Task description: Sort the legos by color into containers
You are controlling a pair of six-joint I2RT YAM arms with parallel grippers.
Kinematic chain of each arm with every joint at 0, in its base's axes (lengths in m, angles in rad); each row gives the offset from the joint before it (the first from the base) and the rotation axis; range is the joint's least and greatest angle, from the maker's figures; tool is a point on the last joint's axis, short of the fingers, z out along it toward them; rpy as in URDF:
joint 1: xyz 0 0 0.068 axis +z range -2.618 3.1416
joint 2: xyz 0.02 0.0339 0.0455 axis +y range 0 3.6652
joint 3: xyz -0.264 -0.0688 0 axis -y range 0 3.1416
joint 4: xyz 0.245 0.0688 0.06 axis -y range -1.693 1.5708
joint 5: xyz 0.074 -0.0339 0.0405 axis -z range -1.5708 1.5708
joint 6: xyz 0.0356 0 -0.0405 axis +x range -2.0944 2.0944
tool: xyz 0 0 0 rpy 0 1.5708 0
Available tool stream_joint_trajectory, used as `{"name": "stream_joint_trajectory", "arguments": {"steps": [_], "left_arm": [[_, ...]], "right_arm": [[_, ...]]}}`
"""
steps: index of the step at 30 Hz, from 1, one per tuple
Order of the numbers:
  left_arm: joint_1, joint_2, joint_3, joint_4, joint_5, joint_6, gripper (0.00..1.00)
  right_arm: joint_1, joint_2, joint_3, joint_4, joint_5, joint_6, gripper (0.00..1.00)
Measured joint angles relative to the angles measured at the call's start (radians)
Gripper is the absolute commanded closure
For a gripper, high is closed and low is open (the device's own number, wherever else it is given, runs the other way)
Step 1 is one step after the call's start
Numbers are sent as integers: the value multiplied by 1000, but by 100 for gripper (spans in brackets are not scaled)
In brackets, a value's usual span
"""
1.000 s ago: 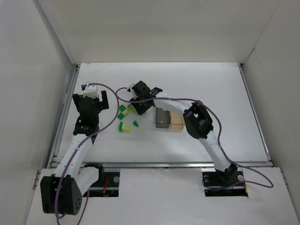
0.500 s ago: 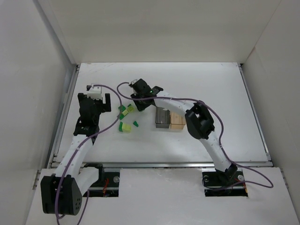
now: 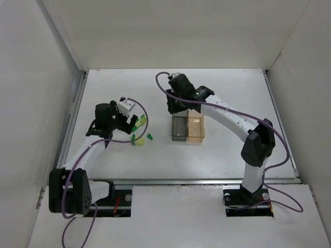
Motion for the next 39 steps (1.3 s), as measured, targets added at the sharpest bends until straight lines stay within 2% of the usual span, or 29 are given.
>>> {"name": "stream_joint_trajectory", "arguments": {"steps": [1, 6, 9, 10, 11, 14, 15, 18, 19, 22, 25, 28, 31, 32, 36, 39], "left_arm": [[-1, 13, 8, -6, 14, 14, 13], [-14, 46, 40, -19, 74, 92, 28], [-25, 64, 71, -87, 144, 188, 28], [-33, 69, 83, -122, 169, 225, 26], [-45, 71, 93, -154, 194, 260, 26], [-82, 84, 117, -235, 252, 350, 26], [-93, 90, 124, -261, 267, 378, 26], [-105, 109, 131, -324, 291, 460, 25], [-105, 111, 131, -348, 294, 488, 23], [-105, 111, 131, -411, 303, 547, 22], [-94, 94, 130, -431, 313, 537, 24], [-42, 21, 111, -369, 304, 393, 26], [18, -117, 49, -254, 220, 206, 26], [26, -167, 26, -222, 186, 158, 26], [28, -358, -68, -141, 39, -14, 26], [28, -443, -118, -122, -72, -91, 26]], "right_arm": [[0, -4, -35, -8, -1, 16, 100], [-3, 31, -145, -43, 0, 89, 100], [-7, 31, -203, -47, 0, 113, 97], [-9, 31, -214, -47, 0, 117, 92], [-11, 31, -223, -45, 0, 119, 75], [-15, 31, -230, -42, -11, 114, 52], [-18, 30, -230, -38, -17, 107, 38], [-20, 27, -230, -29, -39, 87, 19], [-20, 25, -230, -27, -42, 80, 17], [-20, 5, -230, -25, -47, 56, 15], [-20, -29, -230, -19, -70, 18, 15], [-18, -63, -230, 31, -126, -47, 17], [0, -68, -224, 110, -175, -117, 28], [11, -50, -208, 116, -190, -141, 36], [68, 116, -60, 127, -236, -227, 44], [100, 223, -37, 151, -258, -266, 48]]}}
